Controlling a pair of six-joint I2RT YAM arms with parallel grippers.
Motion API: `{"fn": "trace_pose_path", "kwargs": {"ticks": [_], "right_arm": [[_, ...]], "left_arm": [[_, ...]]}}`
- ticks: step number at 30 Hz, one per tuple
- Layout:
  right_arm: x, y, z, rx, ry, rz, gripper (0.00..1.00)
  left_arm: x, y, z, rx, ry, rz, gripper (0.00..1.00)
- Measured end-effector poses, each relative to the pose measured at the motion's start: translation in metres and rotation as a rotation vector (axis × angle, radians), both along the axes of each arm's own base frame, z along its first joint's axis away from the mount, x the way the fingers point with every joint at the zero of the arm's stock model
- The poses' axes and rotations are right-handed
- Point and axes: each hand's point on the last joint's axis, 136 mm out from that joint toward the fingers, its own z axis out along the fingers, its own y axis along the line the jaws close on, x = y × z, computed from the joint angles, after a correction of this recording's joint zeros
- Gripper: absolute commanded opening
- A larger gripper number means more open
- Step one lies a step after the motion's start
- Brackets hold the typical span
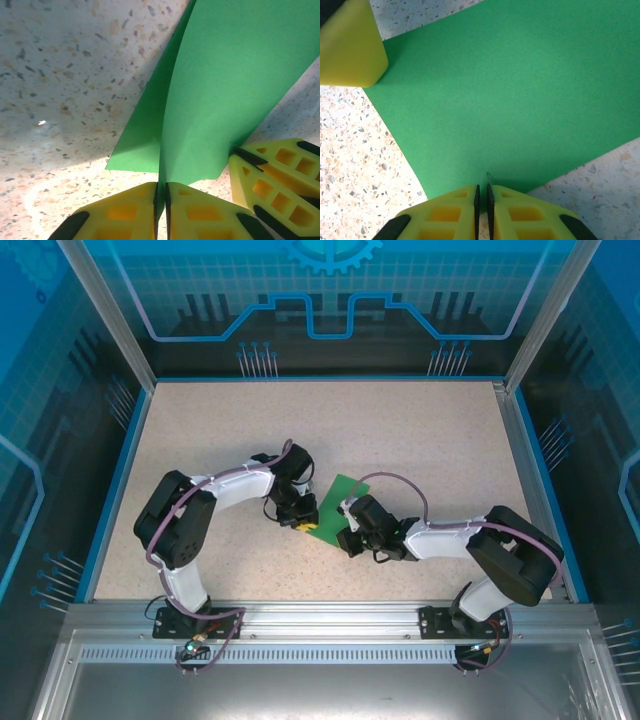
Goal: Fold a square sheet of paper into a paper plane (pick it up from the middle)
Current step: Fold the triangle a second time at the center of the table.
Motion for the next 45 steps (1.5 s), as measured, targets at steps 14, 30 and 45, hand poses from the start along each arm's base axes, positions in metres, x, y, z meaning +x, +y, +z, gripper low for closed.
{"fn": "trace_pose_path", "kwargs": {"ticks": [14, 30, 45], "right_arm": [[0.007, -0.006, 0.005, 0.023, 0.023, -0.028, 0.24], [0.053, -0.032, 0.018, 0.142, 0.079, -0.168, 0.16], [0.061, -0.028, 0.000, 0.145, 0.152, -0.167, 0.09]], "left_arm": [[0.003, -0.002, 0.005, 0.022, -0.024, -0.016, 0.02], [0.009, -0.027, 0.015, 0.006, -0.054, -0.080, 0.02], [0.015, -0.044, 0.010, 0.002, -0.050, -0.107, 0.03]]}}
